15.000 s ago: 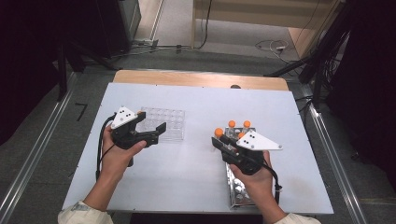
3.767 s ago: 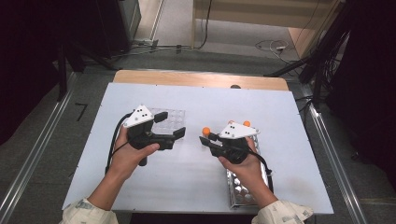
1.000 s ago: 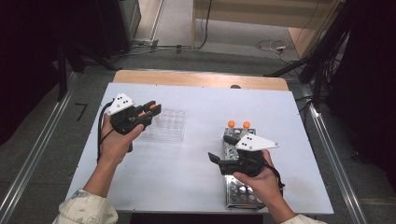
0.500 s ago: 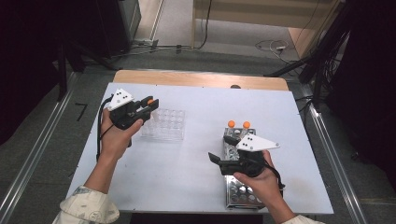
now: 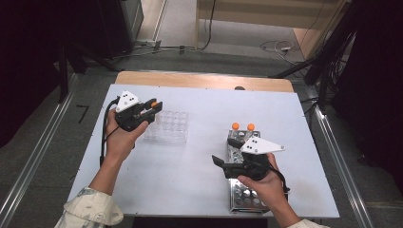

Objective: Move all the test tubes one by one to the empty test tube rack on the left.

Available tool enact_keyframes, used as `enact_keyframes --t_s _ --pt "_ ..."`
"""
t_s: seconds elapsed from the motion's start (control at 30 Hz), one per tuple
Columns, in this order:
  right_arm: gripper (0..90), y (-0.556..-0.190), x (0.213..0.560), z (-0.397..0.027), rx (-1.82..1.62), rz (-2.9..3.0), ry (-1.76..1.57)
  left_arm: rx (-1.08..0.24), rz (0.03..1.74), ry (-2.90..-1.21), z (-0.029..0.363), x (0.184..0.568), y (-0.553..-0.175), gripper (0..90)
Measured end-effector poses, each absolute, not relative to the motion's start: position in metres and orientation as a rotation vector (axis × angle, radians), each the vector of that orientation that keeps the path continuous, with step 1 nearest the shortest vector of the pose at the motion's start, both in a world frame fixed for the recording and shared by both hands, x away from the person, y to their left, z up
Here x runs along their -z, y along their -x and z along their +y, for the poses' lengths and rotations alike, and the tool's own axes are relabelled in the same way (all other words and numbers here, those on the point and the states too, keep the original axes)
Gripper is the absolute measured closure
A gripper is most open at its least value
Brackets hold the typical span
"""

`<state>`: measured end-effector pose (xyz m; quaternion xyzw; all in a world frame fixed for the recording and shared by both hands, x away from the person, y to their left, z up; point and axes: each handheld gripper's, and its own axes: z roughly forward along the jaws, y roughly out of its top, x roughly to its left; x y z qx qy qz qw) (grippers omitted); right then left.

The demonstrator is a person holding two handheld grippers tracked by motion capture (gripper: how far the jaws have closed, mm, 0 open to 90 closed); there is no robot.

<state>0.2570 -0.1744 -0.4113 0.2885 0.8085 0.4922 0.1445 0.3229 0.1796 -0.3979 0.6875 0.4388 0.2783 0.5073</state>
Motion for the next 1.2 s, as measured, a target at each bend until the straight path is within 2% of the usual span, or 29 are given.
enact_keyframes --t_s 0.47,1.03,1.2 --pt "20.2 -0.256 0.411 -0.174 -1.421 2.329 -0.83 -0.683 1.07 -1.734 0.175 0.419 -0.322 71.0" --pt "20.2 -0.256 0.412 -0.174 -1.417 2.331 -0.835 -0.695 1.069 -1.774 0.171 0.425 -0.321 70.2" --pt "20.2 -0.257 0.412 -0.174 -1.414 2.331 -0.836 -0.659 1.071 -1.76 0.17 0.425 -0.322 61.3"
